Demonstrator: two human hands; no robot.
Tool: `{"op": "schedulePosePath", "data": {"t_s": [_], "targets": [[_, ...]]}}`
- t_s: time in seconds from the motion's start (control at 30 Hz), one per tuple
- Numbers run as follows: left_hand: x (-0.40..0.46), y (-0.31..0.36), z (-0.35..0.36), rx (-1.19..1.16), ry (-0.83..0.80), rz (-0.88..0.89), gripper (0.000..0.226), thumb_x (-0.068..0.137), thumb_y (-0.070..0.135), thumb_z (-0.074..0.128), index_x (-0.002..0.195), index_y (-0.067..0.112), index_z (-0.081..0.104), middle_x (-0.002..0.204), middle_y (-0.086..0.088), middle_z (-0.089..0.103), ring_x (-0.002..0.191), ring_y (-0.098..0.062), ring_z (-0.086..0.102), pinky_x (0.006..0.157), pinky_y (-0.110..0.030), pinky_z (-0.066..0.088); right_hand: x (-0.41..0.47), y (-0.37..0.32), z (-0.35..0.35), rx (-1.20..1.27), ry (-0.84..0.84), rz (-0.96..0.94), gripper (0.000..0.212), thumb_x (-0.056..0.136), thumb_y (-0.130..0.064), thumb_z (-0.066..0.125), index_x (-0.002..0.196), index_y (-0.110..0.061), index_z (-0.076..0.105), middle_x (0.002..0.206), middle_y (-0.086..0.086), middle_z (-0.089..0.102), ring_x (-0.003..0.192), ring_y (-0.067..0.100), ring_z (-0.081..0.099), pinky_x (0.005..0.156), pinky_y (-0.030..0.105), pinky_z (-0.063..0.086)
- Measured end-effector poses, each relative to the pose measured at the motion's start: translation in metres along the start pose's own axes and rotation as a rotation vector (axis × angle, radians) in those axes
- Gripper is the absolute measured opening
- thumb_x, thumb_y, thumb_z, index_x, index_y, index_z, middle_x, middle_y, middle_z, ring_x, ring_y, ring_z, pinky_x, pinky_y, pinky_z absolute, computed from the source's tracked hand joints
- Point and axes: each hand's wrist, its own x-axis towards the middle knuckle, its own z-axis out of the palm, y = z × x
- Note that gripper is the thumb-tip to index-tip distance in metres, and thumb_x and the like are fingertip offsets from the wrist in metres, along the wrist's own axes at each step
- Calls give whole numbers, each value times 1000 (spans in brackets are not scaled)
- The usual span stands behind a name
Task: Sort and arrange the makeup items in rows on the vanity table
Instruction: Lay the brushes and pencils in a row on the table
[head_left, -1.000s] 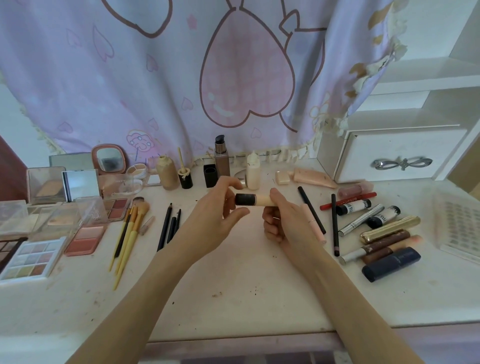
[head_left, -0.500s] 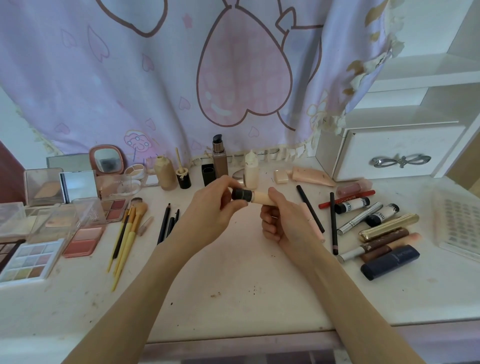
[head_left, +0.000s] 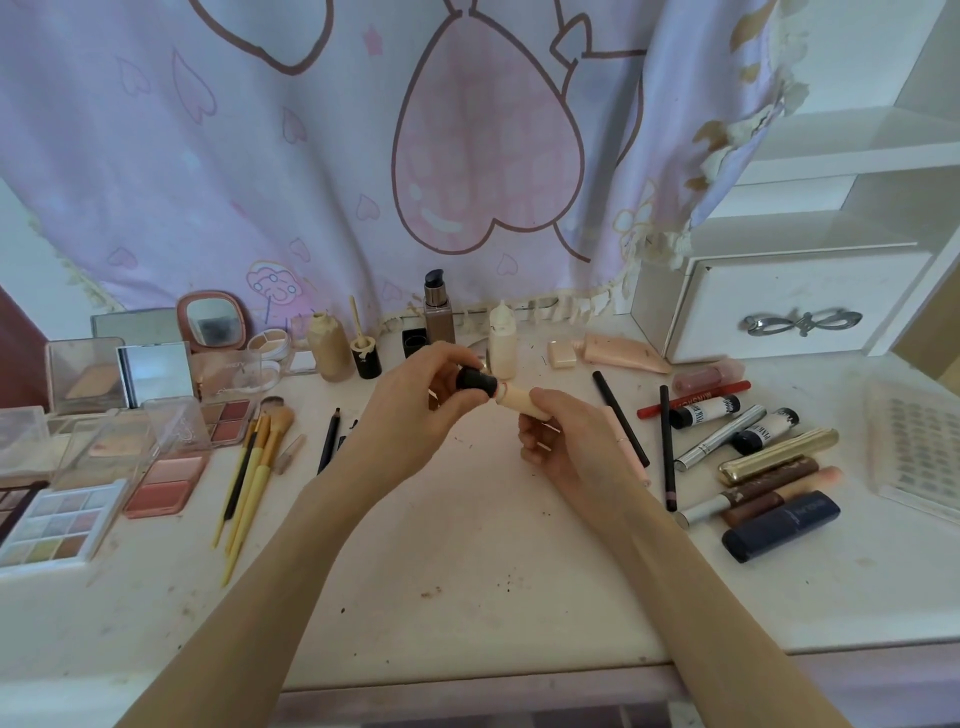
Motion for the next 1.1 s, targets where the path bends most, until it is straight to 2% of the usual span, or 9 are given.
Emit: {"op": "schedulePosePath", "data": {"t_s": [0.1, 0.2, 0.27, 0.4, 0.57, 0.67, 0.8, 0.97, 1.1], "targets": [[7, 0, -3, -78, 39, -36, 17, 87, 18, 60, 103, 21, 61, 84, 14, 59, 78, -2, 54, 69, -11, 42, -4, -1, -1, -89, -102, -135, 17, 92, -8, 52, 94, -15, 68, 71, -2, 62, 64, 7, 55, 57, 21, 42], [14, 3, -5, -107, 33, -40, 15, 89, 19, 58, 102, 25, 62, 93, 6, 63, 83, -9, 58, 77, -22, 46, -9, 1, 1, -562, -79, -348, 18, 90, -15, 58, 96, -30, 65, 81, -15, 67, 74, -3, 58, 63, 12, 44], [16, 5, -4, -97, -1, -43, 14, 89, 22, 58, 100, 28, 62, 98, 4, 63, 87, -11, 58, 78, -20, 45, -9, 5, 4, -755, -50, -404, 16, 88, -19, 60, 98, -31, 64, 89, -15, 67, 81, -2, 57, 66, 15, 43], [23, 13, -4, -71, -86, -56, 13, 88, 25, 59, 100, 25, 64, 98, -1, 66, 92, -16, 60, 87, -34, 49, -9, 9, 4, -768, 22, -421, 15, 88, -18, 60, 101, -25, 64, 93, -12, 66, 84, 0, 57, 69, 17, 43], [33, 26, -14, -92, -91, -37, 10, 87, 26, 61, 97, 24, 63, 86, 1, 64, 87, -19, 60, 86, -42, 50, -10, 2, 1, -781, 86, -488, 21, 85, -16, 63, 91, -36, 58, 91, -17, 60, 84, -7, 52, 66, 6, 38], [36, 31, -20, -119, -80, -28, 9, 86, 27, 62, 95, 25, 64, 88, -4, 66, 85, -22, 62, 83, -38, 52, -9, -6, -4, -804, 101, -521, 20, 84, -16, 65, 87, -35, 60, 88, -15, 59, 83, 0, 51, 64, 8, 35], [34, 32, -23, -119, -76, -6, 8, 86, 28, 62, 94, 28, 63, 88, -1, 67, 80, -15, 61, 73, -22, 49, -8, -14, -8, -856, 87, -564, 25, 82, -15, 66, 82, -39, 58, 85, -17, 57, 79, -6, 49, 64, 8, 35], [32, 31, -24, -142, -84, -17, 9, 86, 27, 62, 95, 27, 62, 90, -4, 67, 83, -20, 63, 77, -28, 51, -8, -16, -13, -867, 79, -564, 23, 83, -17, 66, 82, -39, 58, 87, -16, 57, 77, -6, 49, 64, 6, 35], [32, 28, -26, -146, -57, -17, 5, 87, 28, 61, 91, 31, 60, 89, -2, 68, 75, -11, 61, 65, -11, 44, -8, -16, -14, -856, 79, -561, 26, 83, -16, 66, 81, -40, 57, 86, -18, 57, 76, -6, 49, 64, 5, 35]]}}
